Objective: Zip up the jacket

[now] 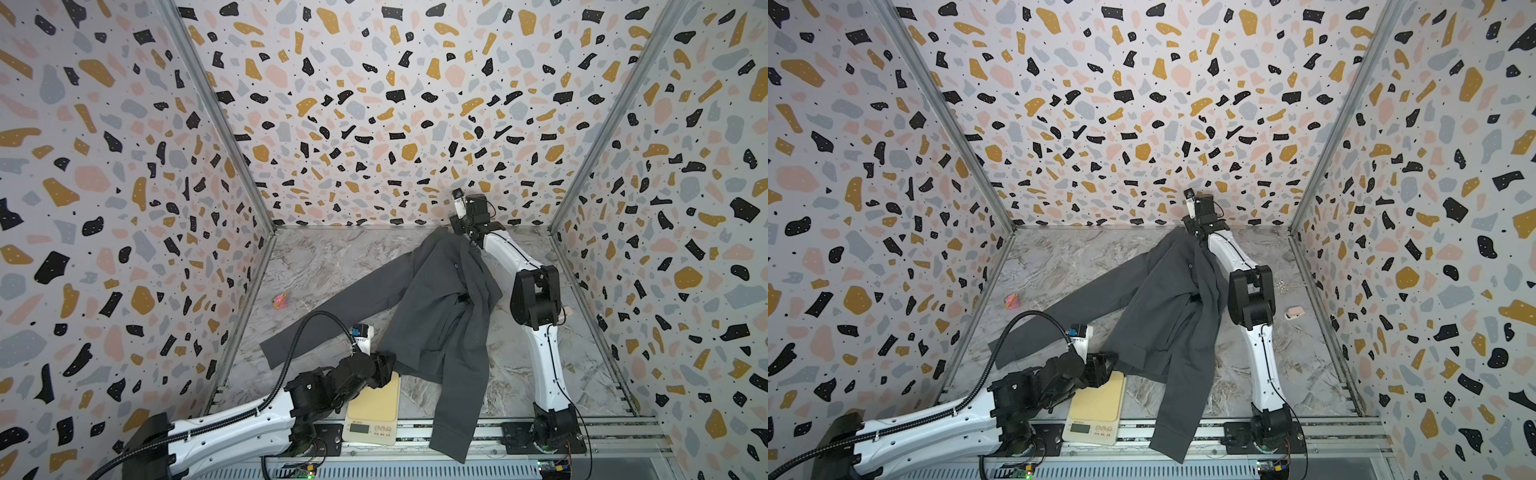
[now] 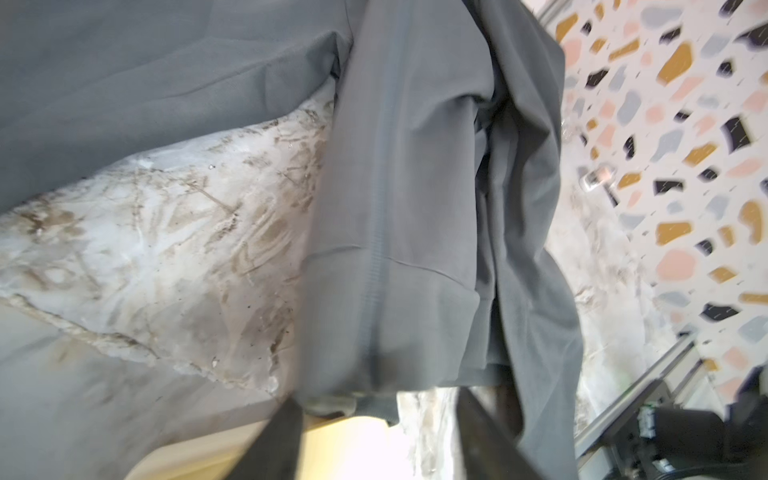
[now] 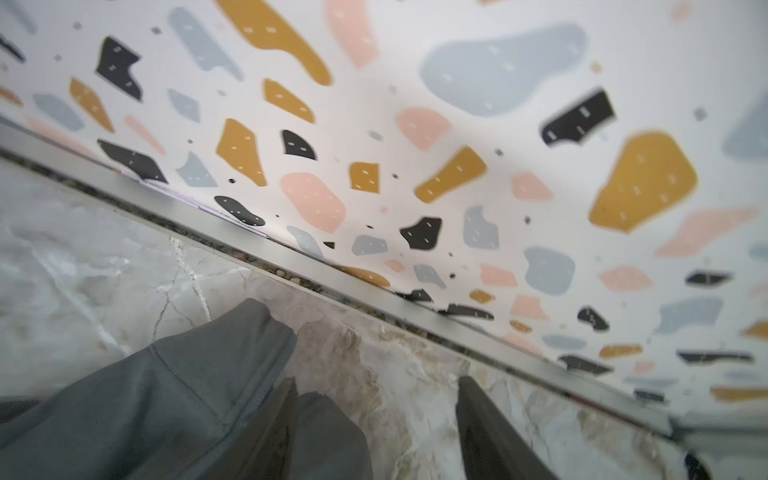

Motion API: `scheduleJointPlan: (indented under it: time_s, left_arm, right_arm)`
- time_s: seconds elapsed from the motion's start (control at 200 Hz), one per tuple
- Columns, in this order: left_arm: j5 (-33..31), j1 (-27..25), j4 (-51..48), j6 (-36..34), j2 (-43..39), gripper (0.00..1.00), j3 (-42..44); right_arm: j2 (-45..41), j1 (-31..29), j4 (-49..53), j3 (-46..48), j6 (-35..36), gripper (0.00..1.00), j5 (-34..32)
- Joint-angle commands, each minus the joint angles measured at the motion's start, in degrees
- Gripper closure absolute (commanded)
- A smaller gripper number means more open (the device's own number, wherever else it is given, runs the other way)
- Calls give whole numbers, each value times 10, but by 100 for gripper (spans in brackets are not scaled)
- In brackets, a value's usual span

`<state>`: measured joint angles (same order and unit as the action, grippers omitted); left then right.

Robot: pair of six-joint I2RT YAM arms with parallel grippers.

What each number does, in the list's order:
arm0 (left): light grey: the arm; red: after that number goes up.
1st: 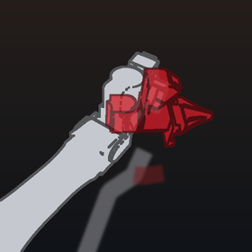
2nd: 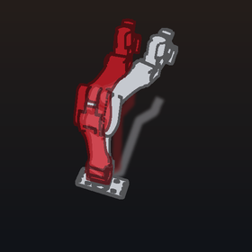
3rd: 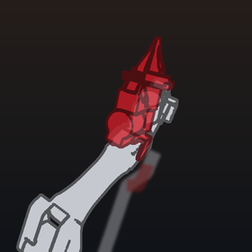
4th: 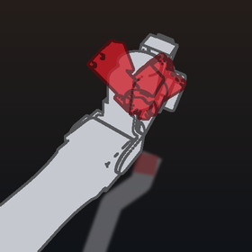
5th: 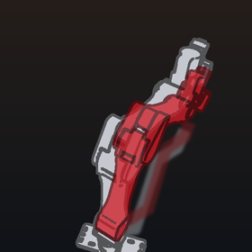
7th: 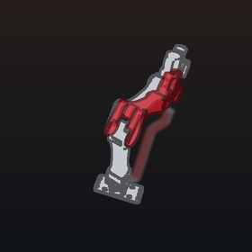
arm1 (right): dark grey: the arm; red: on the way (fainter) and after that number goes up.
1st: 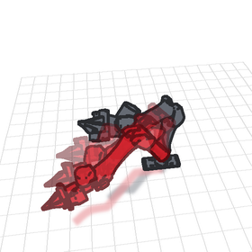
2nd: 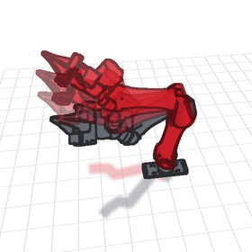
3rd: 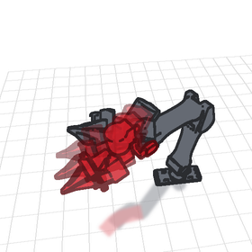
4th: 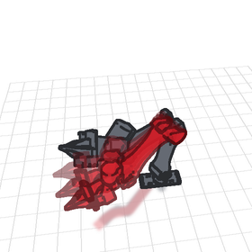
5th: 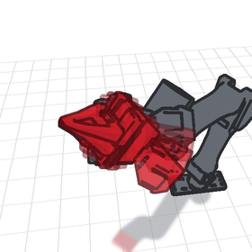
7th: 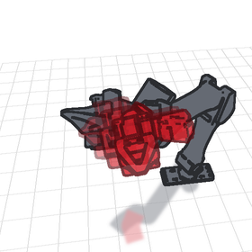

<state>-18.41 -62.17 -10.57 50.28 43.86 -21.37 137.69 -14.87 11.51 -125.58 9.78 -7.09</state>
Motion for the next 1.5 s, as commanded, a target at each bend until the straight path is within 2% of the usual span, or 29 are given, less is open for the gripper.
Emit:
scheduleJointPlan:
  time_s: [0.0, 0.03, 0.125, 0.245, 0.416, 0.576, 0.656, 0.761, 0.901, 1.051, 1.207, 1.312, 1.377, 1.492]
  left_arm:
    - [-17, -2, -12, -53, 20, 17, -53]
    - [-31, -1, -17, -60, 29, 15, -67]
    - [-79, 6, -32, -77, 71, 10, -120]
    - [-94, 42, -37, -112, 149, 5, -204]
    - [-22, 155, -2, -114, 251, 0, -276]
    - [80, 264, 88, -45, 318, 0, -268]
    - [130, 289, 128, -2, 351, 0, -264]
    - [173, 295, 178, 55, 389, 1, -257]
    - [202, 294, 307, 184, 432, 2, -202]
    - [156, 290, 374, 269, 453, 3, -158]
    - [107, 291, 381, 313, 449, 0, -135]
    - [96, 292, 393, 338, 483, 0, -138]
    - [101, 293, 415, 346, 518, 2, -147]
    - [70, 292, 375, 332, 568, 5, -190]
  right_arm:
    - [-106, 8, 81, 38, -129, 30, 26]
    - [-132, 8, 87, 65, -151, 29, 39]
    - [-239, 6, 43, 234, -204, 28, 68]
    - [-369, 5, 3, 412, -245, 26, 79]
    - [-476, 1, 12, 556, -269, 25, 84]
    - [-511, -1, -18, 665, -292, 25, 98]
    - [-508, -2, -26, 697, -302, 25, 107]
    - [-497, -4, -37, 718, -309, 25, 111]
    - [-473, -4, -76, 735, -296, 26, 132]
    - [-438, -4, -104, 735, -287, 34, 156]
    - [-413, -3, -102, 718, -269, 53, 164]
    - [-407, -2, -109, 714, -263, 66, 168]
    - [-409, 1, -111, 713, -256, 68, 174]
    - [-419, 0, -104, 710, -229, 68, 192]
